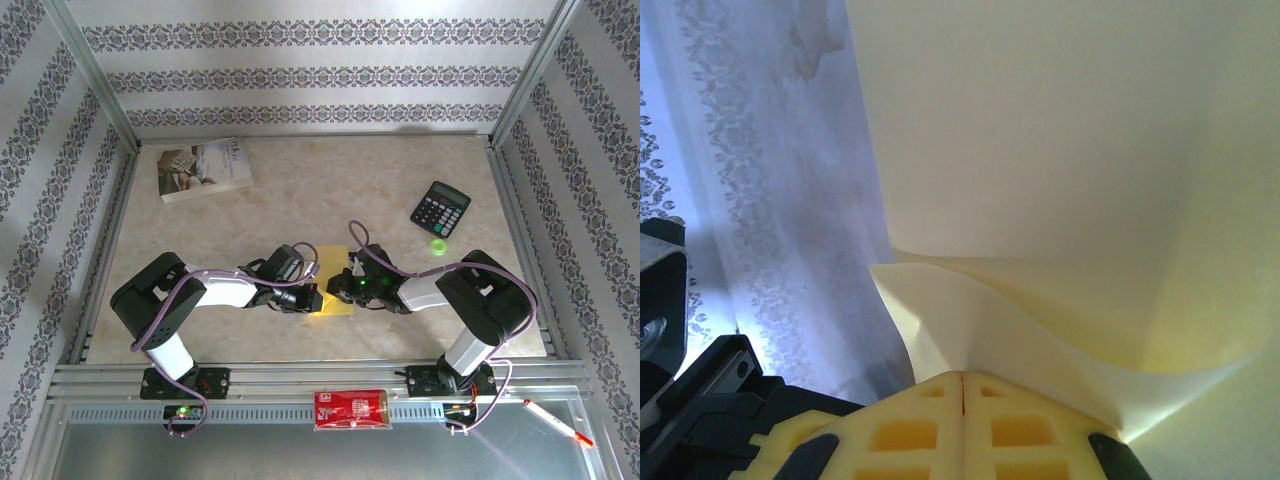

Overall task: Fold a paper plane with a square sheet of paper (pick it up from the middle)
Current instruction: Fold the triangle a second time at the center of the table.

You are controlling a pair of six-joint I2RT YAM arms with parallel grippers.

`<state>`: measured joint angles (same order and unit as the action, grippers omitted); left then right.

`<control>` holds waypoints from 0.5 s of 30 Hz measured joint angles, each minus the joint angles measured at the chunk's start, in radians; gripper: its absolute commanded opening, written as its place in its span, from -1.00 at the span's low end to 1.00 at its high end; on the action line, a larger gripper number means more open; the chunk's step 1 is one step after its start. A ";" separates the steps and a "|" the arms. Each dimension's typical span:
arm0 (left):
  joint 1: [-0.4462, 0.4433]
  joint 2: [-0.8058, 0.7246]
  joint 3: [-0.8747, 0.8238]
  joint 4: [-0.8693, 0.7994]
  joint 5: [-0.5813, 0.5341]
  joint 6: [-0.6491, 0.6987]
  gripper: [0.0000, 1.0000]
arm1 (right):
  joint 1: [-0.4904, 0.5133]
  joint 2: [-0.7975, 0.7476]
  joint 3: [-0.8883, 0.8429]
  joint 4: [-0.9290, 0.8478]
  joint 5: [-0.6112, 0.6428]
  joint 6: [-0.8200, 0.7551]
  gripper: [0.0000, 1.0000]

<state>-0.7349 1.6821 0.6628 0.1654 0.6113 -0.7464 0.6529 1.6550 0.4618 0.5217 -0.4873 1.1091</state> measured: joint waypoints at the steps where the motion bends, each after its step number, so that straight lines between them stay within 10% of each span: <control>1: 0.003 0.000 0.000 0.004 0.004 -0.004 -1.00 | 0.000 0.000 0.000 0.000 0.000 0.000 -0.92; 15: 0.024 0.006 -0.005 0.038 0.016 -0.025 -1.00 | 0.000 0.000 0.000 0.000 0.000 0.000 -0.92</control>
<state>-0.7109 1.6882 0.6582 0.2031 0.6273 -0.7715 0.6529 1.6550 0.4618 0.5220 -0.4877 1.1095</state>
